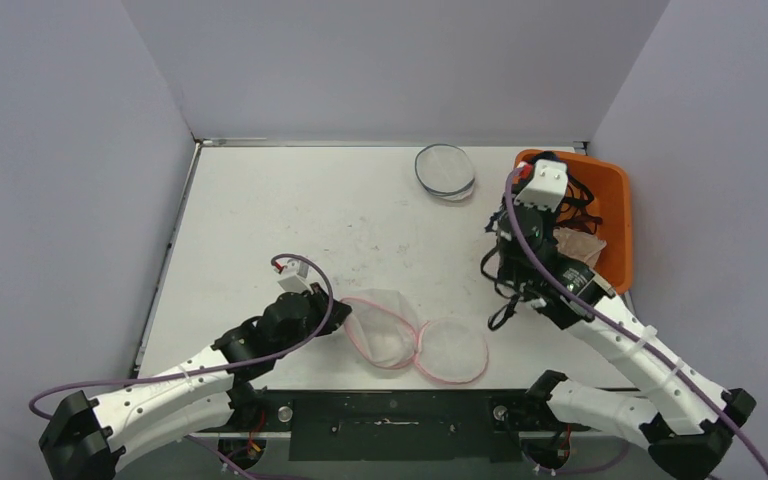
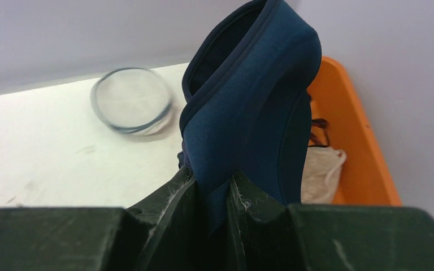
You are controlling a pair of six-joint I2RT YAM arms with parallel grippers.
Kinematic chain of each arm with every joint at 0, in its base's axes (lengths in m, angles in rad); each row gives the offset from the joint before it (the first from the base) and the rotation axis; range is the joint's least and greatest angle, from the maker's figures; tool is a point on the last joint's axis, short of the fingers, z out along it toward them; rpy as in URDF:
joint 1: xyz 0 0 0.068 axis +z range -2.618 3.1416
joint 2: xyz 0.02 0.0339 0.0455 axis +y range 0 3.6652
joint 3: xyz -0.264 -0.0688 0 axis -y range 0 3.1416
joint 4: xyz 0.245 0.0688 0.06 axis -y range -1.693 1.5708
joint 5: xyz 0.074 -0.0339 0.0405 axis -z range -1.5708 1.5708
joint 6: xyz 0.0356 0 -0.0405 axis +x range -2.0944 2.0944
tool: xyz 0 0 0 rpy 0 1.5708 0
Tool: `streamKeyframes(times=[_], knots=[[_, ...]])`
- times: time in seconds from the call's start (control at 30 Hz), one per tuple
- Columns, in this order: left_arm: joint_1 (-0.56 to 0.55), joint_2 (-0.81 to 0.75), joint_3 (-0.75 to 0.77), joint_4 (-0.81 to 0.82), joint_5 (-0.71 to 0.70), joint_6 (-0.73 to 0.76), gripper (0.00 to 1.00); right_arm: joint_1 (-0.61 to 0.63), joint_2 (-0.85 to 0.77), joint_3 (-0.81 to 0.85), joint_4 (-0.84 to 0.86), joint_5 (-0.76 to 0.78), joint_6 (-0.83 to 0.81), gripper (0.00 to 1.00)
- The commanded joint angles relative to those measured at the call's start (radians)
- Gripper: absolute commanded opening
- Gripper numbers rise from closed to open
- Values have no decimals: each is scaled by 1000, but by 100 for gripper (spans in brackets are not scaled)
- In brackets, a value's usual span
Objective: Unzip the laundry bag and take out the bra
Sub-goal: Place the bra in the bin.
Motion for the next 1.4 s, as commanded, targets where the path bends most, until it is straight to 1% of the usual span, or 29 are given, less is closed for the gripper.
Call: streamKeyframes(times=[0.0, 0.03, 0.07, 0.13, 0.17, 0.2, 0.27, 0.37, 0.47, 0.53, 0.6, 0.63, 0.67, 0.73, 0.87, 0.97, 1.03, 1.17, 1.27, 1.37], knots=[[4, -24, 5, 5, 12, -10, 10, -355, 84, 42, 3, -333, 69, 5], [4, -29, 7, 0, 12, -10, 12, -415, 99, 37, 15, -390, 90, 5], [5, -32, 7, -6, 12, -10, 15, -452, 108, 29, 30, -413, 105, 5], [4, -41, 7, -12, 11, -10, 22, -493, 126, 22, 61, -425, 126, 5], [4, -44, 5, -12, 10, -9, 27, -518, 137, 20, 72, -427, 134, 5], [5, -47, 4, -12, 8, -7, 35, -554, 156, 21, 78, -437, 150, 5], [6, -50, 9, -12, 8, 1, 46, -614, 177, 25, 84, -467, 171, 5], [5, -52, 19, -23, 11, 15, 64, -651, 196, 39, 94, -443, 176, 5], [5, -59, 24, -41, 9, 15, 81, -663, 214, 74, 92, -393, 149, 5], [6, -69, 24, -53, 4, 10, 89, -667, 229, 91, 90, -355, 130, 5], [6, -81, 23, -55, 0, 3, 97, -679, 253, 106, 94, -348, 120, 5], [5, -87, 21, -56, -3, -2, 98, -683, 269, 114, 93, -347, 125, 5], [5, -92, 19, -57, -2, -7, 97, -687, 282, 114, 101, -344, 127, 5], [5, -104, 17, -66, -1, -20, 96, -704, 316, 116, 131, -346, 122, 5], [6, -155, 8, -128, -20, -48, 96, -732, 388, 159, 108, -345, 107, 5], [6, -203, -21, -118, -49, -74, 96, -733, 403, 141, 98, -351, 115, 5], [7, -218, -28, -116, -64, -84, 96, -737, 404, 115, 69, -357, 132, 5], [8, -199, -12, -142, -84, -82, 96, -756, 368, 9, 72, -359, 136, 5], [9, -172, -7, -134, -74, -82, 96, -775, 351, -68, 85, -363, 145, 5], [8, -149, -8, -117, -55, -87, 96, -782, 363, -96, 73, -360, 167, 5]])
